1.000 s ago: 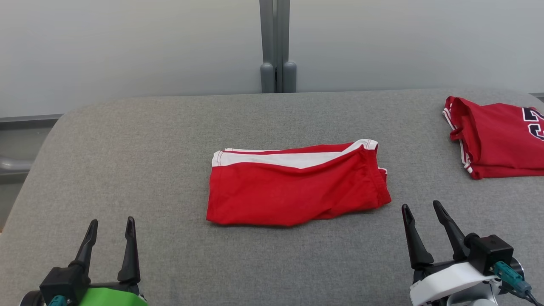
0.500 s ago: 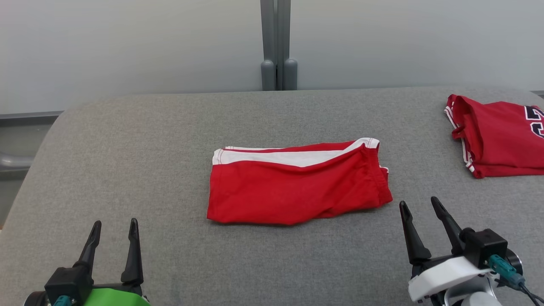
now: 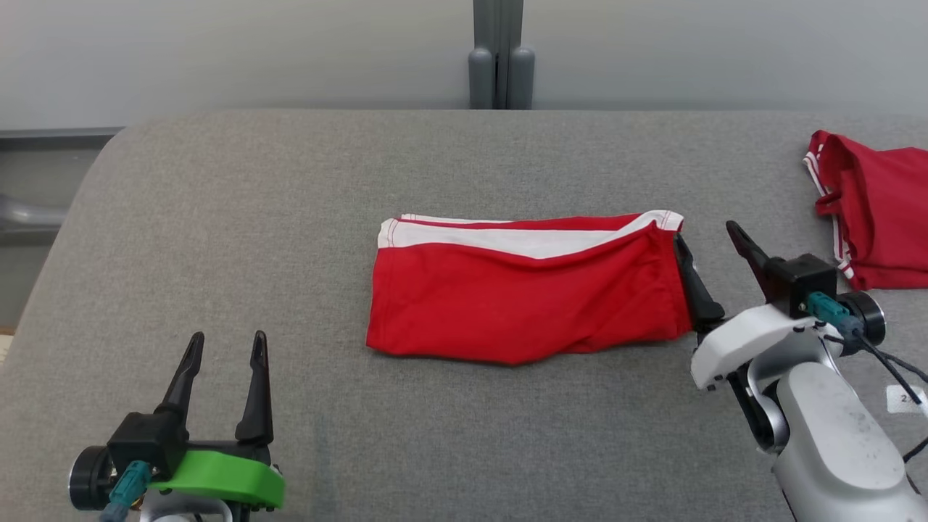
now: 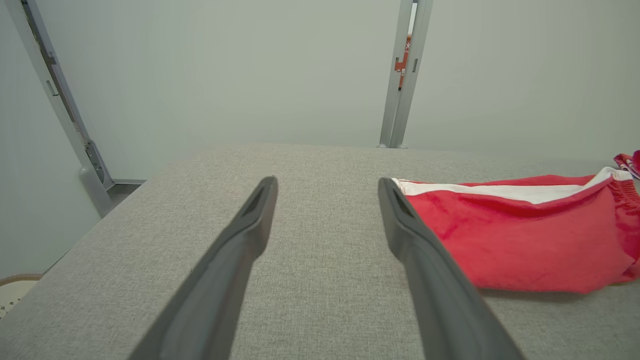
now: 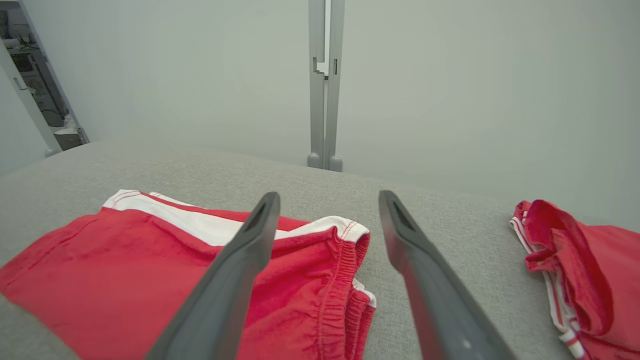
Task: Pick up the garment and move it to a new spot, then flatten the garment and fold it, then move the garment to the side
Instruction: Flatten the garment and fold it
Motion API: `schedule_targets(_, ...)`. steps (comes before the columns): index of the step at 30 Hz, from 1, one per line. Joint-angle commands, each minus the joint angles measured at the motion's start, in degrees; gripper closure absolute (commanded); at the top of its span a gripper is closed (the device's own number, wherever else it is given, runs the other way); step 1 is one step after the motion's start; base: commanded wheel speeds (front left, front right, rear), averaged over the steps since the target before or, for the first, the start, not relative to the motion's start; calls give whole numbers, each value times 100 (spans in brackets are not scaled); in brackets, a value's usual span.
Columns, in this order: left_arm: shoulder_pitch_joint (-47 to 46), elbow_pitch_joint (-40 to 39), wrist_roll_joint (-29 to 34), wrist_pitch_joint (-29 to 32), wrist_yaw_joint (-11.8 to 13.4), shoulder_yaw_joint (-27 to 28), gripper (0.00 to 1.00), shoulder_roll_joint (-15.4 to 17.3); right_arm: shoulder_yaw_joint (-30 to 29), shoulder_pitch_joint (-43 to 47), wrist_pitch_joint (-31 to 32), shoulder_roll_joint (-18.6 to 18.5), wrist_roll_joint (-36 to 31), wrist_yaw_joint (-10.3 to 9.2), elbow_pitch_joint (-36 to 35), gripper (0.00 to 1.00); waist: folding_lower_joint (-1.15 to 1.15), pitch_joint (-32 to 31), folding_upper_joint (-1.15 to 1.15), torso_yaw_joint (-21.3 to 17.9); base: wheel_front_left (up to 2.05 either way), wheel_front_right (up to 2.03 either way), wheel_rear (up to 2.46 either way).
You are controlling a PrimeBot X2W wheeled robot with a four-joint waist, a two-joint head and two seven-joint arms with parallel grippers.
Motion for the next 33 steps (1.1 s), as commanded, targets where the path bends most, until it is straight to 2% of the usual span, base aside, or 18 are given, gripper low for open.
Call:
schedule_targets(1,-146,12,26,-15,-11,-26,0,-22,-11,-142,37,-36,-42,-2,194,0,0,283,0,226,0,0,0)
schedule_targets(12,-472,100,34,-15,-12,-190,0,-140,-385,-835,-4,18,-20,-2,2147,0,0,683,0,480,0,0,0)
schedule_targets(18,-585,151,46,-15,-12,-250,0,-174,-595,-1006,-91,104,142,-8,2971,0,0,777,0,511,0,0,0)
schedule_targets(22,-618,174,49,-15,-12,-269,0,-185,-676,-1008,-139,294,403,-8,3373,0,0,778,0,516,0,0,0)
schedule_targets(23,-616,180,50,-15,-12,-267,0,-186,-672,-1008,-143,340,500,-7,3442,33,0,774,0,511,0,0,0)
schedule_targets(24,-608,190,56,-15,-12,-263,0,-186,-645,-1014,-145,377,602,-7,3496,79,0,766,0,501,0,0,0)
schedule_targets(25,-598,198,64,-15,-12,-259,0,-185,-607,-1029,-159,394,657,-7,3530,100,0,757,0,491,0,0,0)
schedule_targets(28,-552,220,92,-15,-12,-236,0,-184,-486,-1089,-220,343,810,-8,3601,100,0,710,0,441,0,0,0)
schedule_targets(33,-461,218,112,-15,-12,-180,0,-170,-364,-1059,-330,-93,999,-13,3529,100,0,556,0,322,0,0,0)
